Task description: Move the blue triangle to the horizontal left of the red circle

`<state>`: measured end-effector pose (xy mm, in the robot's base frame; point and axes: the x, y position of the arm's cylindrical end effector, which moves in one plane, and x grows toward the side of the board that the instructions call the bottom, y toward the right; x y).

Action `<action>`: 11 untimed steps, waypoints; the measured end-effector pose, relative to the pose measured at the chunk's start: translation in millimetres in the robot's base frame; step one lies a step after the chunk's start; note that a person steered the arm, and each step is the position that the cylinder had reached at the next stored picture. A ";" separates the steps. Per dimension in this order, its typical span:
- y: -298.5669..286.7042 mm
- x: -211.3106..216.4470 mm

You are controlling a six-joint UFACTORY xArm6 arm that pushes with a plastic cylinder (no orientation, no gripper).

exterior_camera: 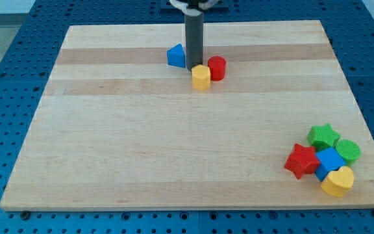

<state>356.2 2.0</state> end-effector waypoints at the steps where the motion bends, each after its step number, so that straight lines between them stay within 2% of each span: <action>1: 7.7 38.7; 3: 8.0 49.8; 4: 8.0 16.4; 5: 5.9 9.0; 7: 5.6 -58.1; 8: 3.5 -59.0; 11: -106.4 -59.0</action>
